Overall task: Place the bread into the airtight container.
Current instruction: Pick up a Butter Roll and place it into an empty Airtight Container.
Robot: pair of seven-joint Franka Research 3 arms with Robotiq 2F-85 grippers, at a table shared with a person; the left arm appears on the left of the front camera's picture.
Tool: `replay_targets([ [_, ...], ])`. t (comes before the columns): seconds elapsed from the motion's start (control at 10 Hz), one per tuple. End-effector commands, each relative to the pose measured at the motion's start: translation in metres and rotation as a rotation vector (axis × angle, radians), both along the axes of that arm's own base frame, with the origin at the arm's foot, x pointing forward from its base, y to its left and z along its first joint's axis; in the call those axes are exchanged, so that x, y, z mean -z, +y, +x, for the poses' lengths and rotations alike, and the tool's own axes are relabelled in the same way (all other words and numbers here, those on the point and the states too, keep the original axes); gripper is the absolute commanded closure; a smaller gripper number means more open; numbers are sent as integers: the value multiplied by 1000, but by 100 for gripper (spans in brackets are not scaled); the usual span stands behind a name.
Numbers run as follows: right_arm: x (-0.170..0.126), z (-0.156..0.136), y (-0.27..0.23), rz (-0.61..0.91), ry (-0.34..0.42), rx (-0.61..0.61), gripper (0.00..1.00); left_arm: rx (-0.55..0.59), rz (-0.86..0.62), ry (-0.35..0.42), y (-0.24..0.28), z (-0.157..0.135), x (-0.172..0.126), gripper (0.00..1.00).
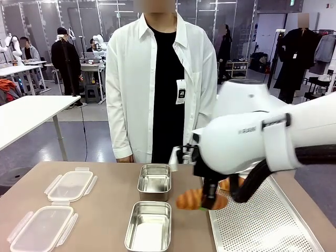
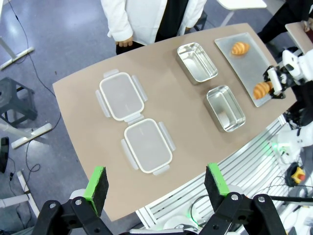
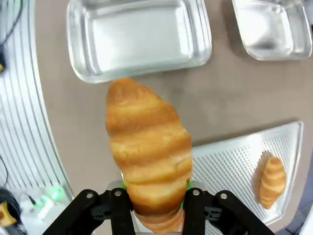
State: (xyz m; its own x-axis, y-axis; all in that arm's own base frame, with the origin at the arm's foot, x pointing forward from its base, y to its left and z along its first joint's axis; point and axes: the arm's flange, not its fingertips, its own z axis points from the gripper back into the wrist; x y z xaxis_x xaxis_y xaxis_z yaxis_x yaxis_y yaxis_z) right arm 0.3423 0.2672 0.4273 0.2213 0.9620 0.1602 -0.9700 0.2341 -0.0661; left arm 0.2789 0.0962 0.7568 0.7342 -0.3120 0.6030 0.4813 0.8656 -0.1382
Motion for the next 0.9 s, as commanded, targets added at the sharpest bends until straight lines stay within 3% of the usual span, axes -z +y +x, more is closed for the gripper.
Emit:
replay_targets([
  [0.0, 11, 3, 53, -49, -27, 67, 64, 11, 7, -6, 0, 0, -2, 0],
  [0.4, 23, -3, 110, -9, -29, 59, 64, 11, 7, -6, 0, 0, -2, 0],
  [0.8, 24, -6, 105, -10, -14, 27, 64, 11, 7, -6, 0, 0, -2, 0],
])
